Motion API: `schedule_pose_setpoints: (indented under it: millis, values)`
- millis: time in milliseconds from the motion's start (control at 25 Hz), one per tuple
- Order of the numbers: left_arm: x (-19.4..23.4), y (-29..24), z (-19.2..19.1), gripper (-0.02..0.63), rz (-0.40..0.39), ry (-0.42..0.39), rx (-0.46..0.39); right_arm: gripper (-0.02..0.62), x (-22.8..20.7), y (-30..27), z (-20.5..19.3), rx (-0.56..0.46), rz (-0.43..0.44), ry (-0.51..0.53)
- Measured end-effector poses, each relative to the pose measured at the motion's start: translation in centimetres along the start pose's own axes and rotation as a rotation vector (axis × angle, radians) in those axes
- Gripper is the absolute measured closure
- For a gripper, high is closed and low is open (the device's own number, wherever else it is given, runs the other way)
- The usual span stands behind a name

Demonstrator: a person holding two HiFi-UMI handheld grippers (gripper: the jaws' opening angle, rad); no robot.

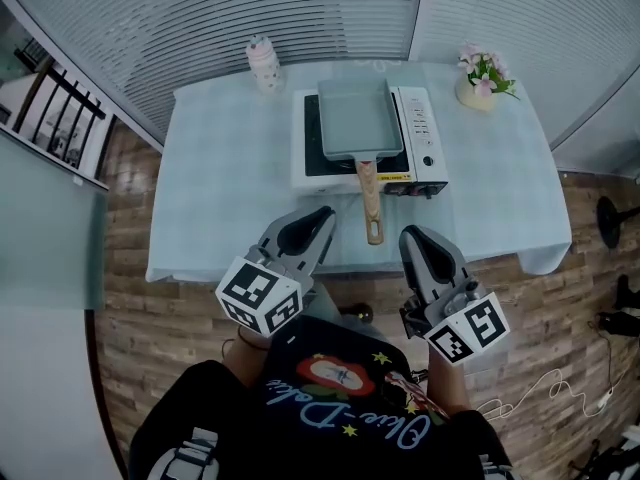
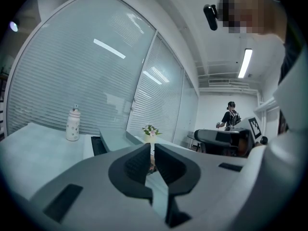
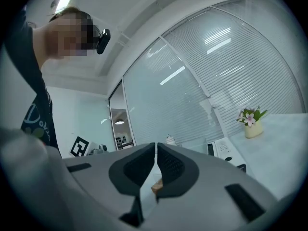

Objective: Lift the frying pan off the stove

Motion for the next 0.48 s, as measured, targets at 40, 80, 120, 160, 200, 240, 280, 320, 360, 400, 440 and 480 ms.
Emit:
schedule_pose_setpoints:
  millis: [40, 80, 120, 160, 200, 240, 280, 320, 360, 400, 440, 480]
  values:
    - [0.3, 0.0, -0.2, 0.601, -0.002, 0.024, 0.002, 0.595, -0.1, 0.0, -0.2, 0.002, 0.002, -0.007]
    - [0.5, -0.2, -0.3, 0.601, -0.008, 0.05, 0.004, 0.595, -0.2, -0.1, -0.4, 0.006, 0.003, -0.014]
    - [0.7, -0.3, -0.4, 0.6, -0.017, 0.076, 0.006, 0.595, -0.4, -0.2, -0.6, 0.009, 0.003, -0.02]
    - [0.9, -0.6, -0.5, 0.6, -0.027, 0.102, 0.007, 0.594, -0.6, -0.3, -0.7, 0.012, 0.003, -0.026]
    - [1.1, -0.8, -0.6, 0.601, -0.037, 0.125, 0.008, 0.592, -0.7, -0.5, -0.8, 0.014, 0.003, -0.031]
    - [1.4, -1.1, -0.7, 0.6, -0.043, 0.146, 0.008, 0.588, -0.8, -0.6, -0.9, 0.016, 0.004, -0.034]
    - [1.7, -1.5, -0.8, 0.6, -0.047, 0.165, 0.007, 0.583, -0.9, -0.7, -0.9, 0.018, 0.006, -0.038]
    - [2.0, -1.8, -0.8, 0.6, -0.051, 0.181, 0.006, 0.581, -1.0, -0.8, -1.0, 0.022, 0.007, -0.043]
    - [2.3, -2.2, -0.8, 0.6, -0.055, 0.196, 0.005, 0.58, -1.1, -1.0, -1.1, 0.025, 0.008, -0.05]
    - [2.5, -2.6, -0.8, 0.6, -0.06, 0.213, 0.005, 0.58, -1.2, -1.1, -1.3, 0.029, 0.01, -0.058]
    - [2.8, -3.0, -0.8, 0.597, -0.067, 0.235, 0.008, 0.58, -1.4, -1.3, -1.4, 0.032, 0.011, -0.067]
    - [3.1, -3.5, -0.9, 0.579, -0.076, 0.262, 0.014, 0.58, -1.6, -1.5, -1.6, 0.036, 0.013, -0.075]
Point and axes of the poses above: the fingertips, and each gripper's own axes: y backward along the fingers, x to its left, z out of its top, the point moved 2 cm from there along y, backward along the fingers, and after that the axes turned 10 degrees about y, right-handed, at the moved point
